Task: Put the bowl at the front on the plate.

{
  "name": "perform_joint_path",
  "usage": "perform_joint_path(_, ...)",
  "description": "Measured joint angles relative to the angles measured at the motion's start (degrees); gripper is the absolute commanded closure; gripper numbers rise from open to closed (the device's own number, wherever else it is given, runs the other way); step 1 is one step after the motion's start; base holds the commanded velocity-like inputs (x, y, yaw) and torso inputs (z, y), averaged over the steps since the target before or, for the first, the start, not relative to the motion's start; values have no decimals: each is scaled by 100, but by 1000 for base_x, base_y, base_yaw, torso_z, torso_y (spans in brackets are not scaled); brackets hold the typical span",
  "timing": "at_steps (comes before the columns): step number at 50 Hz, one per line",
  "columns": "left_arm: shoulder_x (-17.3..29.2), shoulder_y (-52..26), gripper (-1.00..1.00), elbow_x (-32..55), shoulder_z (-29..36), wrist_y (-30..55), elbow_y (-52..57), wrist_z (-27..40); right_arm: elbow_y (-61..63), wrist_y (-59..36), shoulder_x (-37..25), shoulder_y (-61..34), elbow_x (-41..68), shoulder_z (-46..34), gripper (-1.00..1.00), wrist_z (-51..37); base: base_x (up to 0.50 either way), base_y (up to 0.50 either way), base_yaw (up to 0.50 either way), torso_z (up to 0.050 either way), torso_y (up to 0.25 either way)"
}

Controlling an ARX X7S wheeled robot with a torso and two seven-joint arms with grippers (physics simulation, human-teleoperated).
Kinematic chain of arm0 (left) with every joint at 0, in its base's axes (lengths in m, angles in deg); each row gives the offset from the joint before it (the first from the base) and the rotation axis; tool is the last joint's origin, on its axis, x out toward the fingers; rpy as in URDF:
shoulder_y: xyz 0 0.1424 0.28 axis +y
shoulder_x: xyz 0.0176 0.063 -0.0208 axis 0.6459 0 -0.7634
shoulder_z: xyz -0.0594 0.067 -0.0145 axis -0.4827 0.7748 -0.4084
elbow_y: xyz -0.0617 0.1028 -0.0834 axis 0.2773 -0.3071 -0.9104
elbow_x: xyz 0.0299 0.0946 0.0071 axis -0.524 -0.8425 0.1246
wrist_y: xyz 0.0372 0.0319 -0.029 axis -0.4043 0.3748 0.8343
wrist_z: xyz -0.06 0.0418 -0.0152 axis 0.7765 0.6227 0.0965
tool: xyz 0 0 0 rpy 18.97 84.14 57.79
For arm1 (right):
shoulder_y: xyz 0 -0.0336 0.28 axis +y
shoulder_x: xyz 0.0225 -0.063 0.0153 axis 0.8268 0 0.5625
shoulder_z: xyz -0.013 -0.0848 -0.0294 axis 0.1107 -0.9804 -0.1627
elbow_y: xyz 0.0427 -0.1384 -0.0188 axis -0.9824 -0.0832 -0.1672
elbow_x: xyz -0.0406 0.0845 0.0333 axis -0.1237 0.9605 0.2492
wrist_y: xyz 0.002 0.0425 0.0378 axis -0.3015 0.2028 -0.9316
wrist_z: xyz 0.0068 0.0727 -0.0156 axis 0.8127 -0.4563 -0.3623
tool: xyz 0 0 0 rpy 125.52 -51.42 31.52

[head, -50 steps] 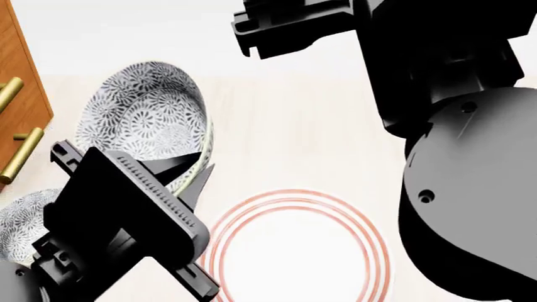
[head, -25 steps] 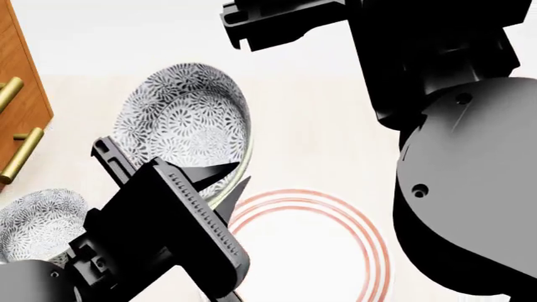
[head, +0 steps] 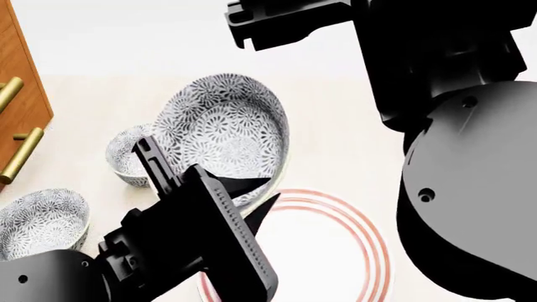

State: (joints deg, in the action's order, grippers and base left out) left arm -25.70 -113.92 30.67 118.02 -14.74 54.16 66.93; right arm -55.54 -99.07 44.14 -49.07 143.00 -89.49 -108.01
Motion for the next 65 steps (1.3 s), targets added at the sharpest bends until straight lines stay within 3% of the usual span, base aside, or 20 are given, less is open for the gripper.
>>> perform_joint_path(65,-378,-584,100,-296,702,-944,-1527,-1898,134,134,-200,317,-160,-126,-100,-3,0,0,0,0,0)
